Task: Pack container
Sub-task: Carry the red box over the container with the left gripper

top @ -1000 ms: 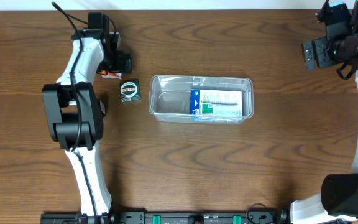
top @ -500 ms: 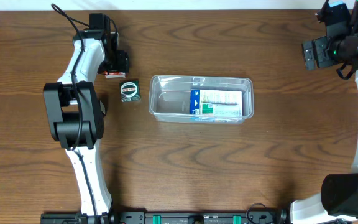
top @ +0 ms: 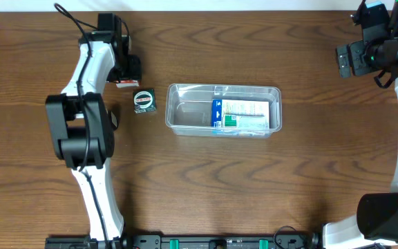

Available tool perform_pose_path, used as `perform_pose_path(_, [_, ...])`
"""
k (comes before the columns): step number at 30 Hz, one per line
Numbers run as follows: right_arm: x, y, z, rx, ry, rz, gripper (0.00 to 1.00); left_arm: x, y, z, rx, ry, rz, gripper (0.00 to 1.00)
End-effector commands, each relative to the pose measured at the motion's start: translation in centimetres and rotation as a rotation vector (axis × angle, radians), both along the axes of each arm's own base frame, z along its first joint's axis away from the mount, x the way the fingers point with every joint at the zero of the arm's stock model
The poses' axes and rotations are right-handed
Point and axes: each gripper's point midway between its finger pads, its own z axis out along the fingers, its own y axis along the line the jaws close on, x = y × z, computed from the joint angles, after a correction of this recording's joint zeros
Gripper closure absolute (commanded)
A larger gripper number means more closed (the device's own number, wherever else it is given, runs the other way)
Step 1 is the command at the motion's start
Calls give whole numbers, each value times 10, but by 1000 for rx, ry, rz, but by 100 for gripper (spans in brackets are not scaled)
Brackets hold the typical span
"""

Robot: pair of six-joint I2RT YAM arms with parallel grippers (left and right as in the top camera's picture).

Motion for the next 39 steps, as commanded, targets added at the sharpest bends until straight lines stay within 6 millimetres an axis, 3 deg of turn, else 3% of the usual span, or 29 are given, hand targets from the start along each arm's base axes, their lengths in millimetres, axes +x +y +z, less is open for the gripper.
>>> perform_pose_path(1, [-1,-1,1,9,-3,-16,1,6,3,77,-1,-149,48,34])
perform_pose_path(6, [-1,-1,1,9,-3,-16,1,-17,-16,133,-70,-198,70,34])
perform_pose_path(10, [-1,-1,1,9,-3,-16,1,-46,-61,166,-196,-191,-17,34])
perform_pose_path(14, [-1,-1,1,9,-3,-16,1,-76,-109,178,-292,-131,-111,34])
perform_pose_path(21, [-1,-1,1,9,-3,-16,1,-123,-181,161,-315,27,-244,34])
perform_pose_path(26, [-1,-1,1,9,-3,-16,1,-143,-214,148,-302,76,-269,34])
perform_pose_path(33, [-1,-1,1,9,-3,-16,1,-155,-214,125,-129,90,-181,34])
perform_pose_path(39, [-1,-1,1,9,-3,-16,1,-159,-209,107,-98,110,-117,35])
